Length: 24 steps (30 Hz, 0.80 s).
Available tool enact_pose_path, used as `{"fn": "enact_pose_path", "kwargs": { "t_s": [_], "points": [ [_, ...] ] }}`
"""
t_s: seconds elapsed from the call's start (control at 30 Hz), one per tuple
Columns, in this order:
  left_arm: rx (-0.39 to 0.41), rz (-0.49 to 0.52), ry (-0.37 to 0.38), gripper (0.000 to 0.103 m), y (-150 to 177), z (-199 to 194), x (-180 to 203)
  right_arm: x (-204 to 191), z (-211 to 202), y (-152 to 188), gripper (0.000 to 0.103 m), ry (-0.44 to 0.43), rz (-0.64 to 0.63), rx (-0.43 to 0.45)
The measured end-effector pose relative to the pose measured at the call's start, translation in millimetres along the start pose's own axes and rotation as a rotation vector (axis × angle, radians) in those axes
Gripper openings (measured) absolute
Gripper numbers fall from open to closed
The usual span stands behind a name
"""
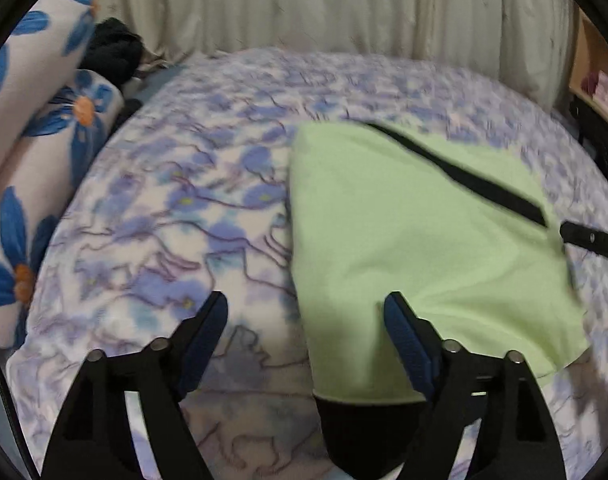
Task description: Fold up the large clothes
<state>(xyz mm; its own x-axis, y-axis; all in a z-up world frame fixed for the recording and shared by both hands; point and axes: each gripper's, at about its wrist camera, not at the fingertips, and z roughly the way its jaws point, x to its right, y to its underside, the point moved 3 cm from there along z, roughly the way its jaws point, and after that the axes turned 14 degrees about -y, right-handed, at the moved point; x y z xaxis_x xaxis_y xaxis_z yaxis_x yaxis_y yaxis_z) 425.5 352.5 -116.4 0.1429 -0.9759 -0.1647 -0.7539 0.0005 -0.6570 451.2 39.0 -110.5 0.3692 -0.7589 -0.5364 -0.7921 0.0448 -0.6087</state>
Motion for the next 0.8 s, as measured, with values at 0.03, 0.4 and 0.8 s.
{"fn": "enact_pose_path", "kwargs": {
  "t_s": [0.03,0.4,0.8],
  "points": [
    [0.001,-0.015,0.003,0.056,-1.1,-5.9,-1.3,-7.1,-2.0,-2.0,0.048,0.002,-0.02,0.008],
    [-0.072,0.048,-0.027,0.021,34.2,9.5,45.0,-32.2,42.3,36.7,0.038,0.099,-0.133,-0.123],
    [-0.123,-0.068,0.02,0.05,47.0,-5.4,32.2,-3.7,-5.6,57.7,0.008,0.066,-0.011,-0.146]
  ]
}}
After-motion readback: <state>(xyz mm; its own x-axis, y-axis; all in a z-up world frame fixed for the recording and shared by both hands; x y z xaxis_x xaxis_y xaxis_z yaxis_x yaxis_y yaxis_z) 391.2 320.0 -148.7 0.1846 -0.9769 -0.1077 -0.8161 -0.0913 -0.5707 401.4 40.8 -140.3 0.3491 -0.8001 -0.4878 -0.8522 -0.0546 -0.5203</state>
